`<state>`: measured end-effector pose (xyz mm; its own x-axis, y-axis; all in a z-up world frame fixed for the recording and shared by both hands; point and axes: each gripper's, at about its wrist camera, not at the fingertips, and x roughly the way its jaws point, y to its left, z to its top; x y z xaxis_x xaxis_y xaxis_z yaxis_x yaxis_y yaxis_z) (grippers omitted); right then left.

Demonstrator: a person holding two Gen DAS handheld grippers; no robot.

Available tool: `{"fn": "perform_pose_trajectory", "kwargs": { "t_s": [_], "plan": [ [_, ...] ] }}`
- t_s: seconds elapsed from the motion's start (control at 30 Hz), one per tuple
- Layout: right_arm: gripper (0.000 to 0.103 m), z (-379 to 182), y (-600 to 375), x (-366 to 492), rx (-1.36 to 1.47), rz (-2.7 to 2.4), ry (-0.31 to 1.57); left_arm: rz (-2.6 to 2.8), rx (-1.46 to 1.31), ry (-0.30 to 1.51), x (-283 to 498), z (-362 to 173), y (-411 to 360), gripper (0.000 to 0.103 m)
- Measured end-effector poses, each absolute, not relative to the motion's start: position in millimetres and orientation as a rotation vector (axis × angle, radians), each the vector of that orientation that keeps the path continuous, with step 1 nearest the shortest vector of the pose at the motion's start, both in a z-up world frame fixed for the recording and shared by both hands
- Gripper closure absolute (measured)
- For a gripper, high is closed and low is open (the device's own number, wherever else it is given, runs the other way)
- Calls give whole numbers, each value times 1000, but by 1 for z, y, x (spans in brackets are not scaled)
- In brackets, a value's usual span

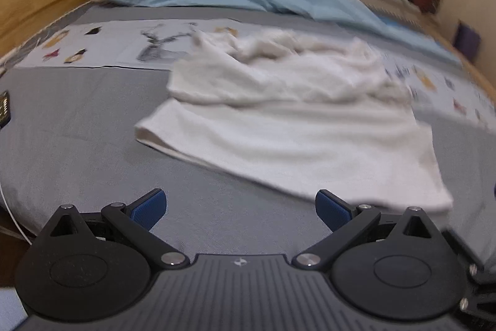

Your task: Fold small clothes

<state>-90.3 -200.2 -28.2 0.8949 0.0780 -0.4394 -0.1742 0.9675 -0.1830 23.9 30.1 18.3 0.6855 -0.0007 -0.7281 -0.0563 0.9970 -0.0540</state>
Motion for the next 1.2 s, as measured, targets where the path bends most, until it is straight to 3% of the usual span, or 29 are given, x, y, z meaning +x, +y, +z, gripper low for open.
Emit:
{"fn": "perform_pose_trajectory", "kwargs": {
  "t_s": [0.2, 0.4, 0.53, 0.73, 0.8, 0.83, 0.87, 1.2],
  "plan": [
    [1, -3, -202, -41, -263, 186, 432, 270, -185, 672, 82, 60, 88, 1],
    [1, -1, -157, 65, -313, 239, 424, 418, -165, 665, 141, 56, 135, 1],
    [1, -24, -106, 129, -395, 333, 493, 504, -331, 740, 162, 51, 180, 1],
    [7, -79, -21, 183, -523, 392, 593, 620, -352, 781, 167, 46, 207, 1],
    [24, -90, -4, 187, -564, 390, 587, 584, -372, 805, 167, 44, 208, 1],
    [69, -91, 0, 185, -578, 397, 571, 570, -371, 816, 167, 44, 207, 1],
    [98, -90, 0, 182, -574, 436, 562, 565, -364, 823, 167, 43, 203, 1],
    [102, 26, -122, 216, -140, 292, 438, 553, -382, 859, 173, 29, 184, 1]
  ]
}}
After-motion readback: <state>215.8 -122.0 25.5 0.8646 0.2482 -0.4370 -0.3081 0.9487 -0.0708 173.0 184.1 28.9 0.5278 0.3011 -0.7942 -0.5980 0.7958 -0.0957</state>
